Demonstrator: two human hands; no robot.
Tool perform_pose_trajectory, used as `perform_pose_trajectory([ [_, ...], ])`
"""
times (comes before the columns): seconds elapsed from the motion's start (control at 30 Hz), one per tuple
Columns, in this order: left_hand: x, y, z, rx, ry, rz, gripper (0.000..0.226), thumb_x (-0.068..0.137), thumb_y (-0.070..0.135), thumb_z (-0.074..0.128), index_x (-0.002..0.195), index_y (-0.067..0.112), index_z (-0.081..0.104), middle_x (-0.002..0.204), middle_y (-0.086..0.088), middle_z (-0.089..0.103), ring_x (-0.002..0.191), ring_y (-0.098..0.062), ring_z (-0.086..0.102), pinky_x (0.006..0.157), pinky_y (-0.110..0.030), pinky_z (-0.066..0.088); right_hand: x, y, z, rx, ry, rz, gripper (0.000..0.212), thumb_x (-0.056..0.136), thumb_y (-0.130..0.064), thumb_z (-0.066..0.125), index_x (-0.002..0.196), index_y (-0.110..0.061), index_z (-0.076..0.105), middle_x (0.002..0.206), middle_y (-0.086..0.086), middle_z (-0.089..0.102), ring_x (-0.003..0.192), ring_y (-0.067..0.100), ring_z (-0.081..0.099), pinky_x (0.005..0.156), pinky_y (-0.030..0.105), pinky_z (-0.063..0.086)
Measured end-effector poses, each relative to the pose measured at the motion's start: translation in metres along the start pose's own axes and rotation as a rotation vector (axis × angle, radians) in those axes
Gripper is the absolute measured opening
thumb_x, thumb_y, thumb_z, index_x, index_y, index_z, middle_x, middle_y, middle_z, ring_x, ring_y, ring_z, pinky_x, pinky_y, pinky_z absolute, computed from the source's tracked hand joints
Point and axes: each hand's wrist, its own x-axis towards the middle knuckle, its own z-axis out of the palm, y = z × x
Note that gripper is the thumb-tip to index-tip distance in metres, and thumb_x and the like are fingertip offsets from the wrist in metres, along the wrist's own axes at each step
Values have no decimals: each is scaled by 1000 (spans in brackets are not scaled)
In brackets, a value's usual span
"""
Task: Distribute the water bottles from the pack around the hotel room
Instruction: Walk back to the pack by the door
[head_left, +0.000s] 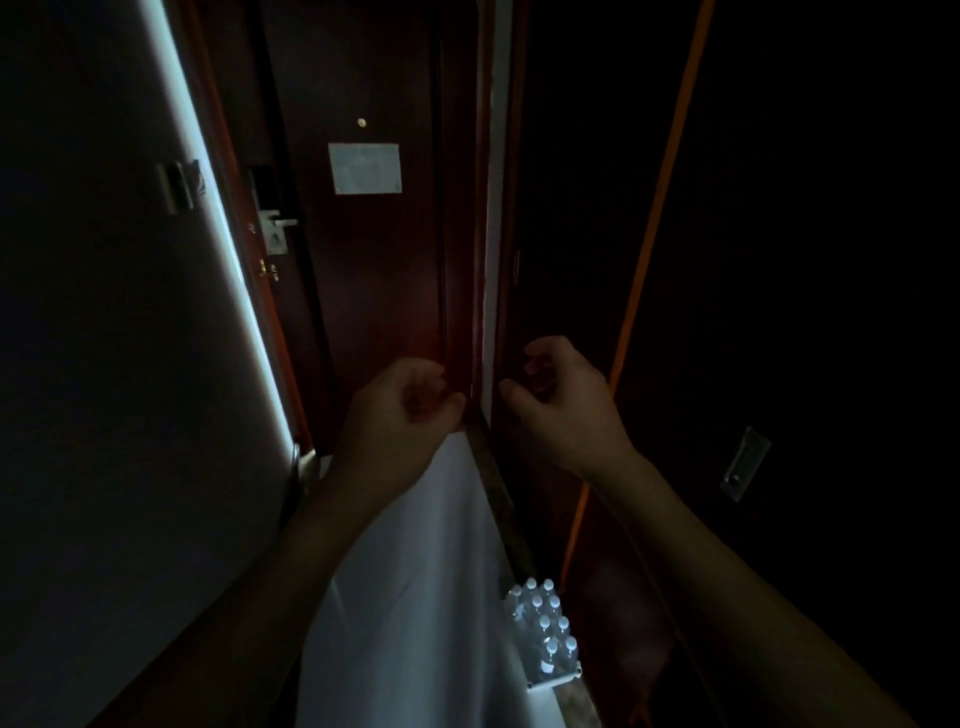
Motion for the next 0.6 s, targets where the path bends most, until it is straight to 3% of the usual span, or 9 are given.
perform_pose_trajectory([
  [0.07,34,-15,20,3,-4,-5,25,82,17,76,105,20,67,94,12,69,80,16,61,69,-2,46,38,25,12,23,0,-9,43,86,-34,71,124,-21,54,108,-12,57,97,4,57,77,16,46],
  [0.23,121,-40,63,-9,-13,-18,20,82,17,75,90,33,64,86,12,69,75,10,64,64,-8,48,129,80,33,61,3,5,51,84,-39,72,128,-21,54,118,-4,62,105,11,60,88,33,55],
  [0.33,163,-53,89,-28,-32,-25,24,80,22,75,85,42,63,85,11,69,75,5,66,68,-17,55,169,103,35,56,17,22,48,84,-35,72,126,-19,55,116,-2,62,101,10,61,84,28,54],
  [0.4,189,-64,111,-34,-83,-40,19,80,23,74,92,36,65,90,7,71,83,-5,69,77,-36,60,188,119,35,38,24,34,44,85,-31,72,124,-17,56,111,-5,60,97,7,58,77,17,48],
  [0.47,211,-74,138,-30,-144,-18,21,79,31,72,99,31,66,95,5,71,88,-14,70,79,-44,60,204,137,33,15,38,62,41,85,-29,72,122,-17,57,105,-8,58,91,5,57,71,10,42],
  [0.53,232,-85,166,-61,-189,0,24,78,33,73,101,30,66,95,6,71,89,-14,69,81,-43,59,220,158,30,0,85,107,41,84,-27,73,121,-17,58,103,-8,58,89,6,58,72,10,43],
  [0.6,252,-95,194,-87,-246,28,22,81,25,75,101,25,65,91,12,68,86,-4,66,82,-31,55,233,180,23,-44,141,141,43,82,-29,73,121,-17,58,103,-6,60,91,10,60,77,19,47],
])
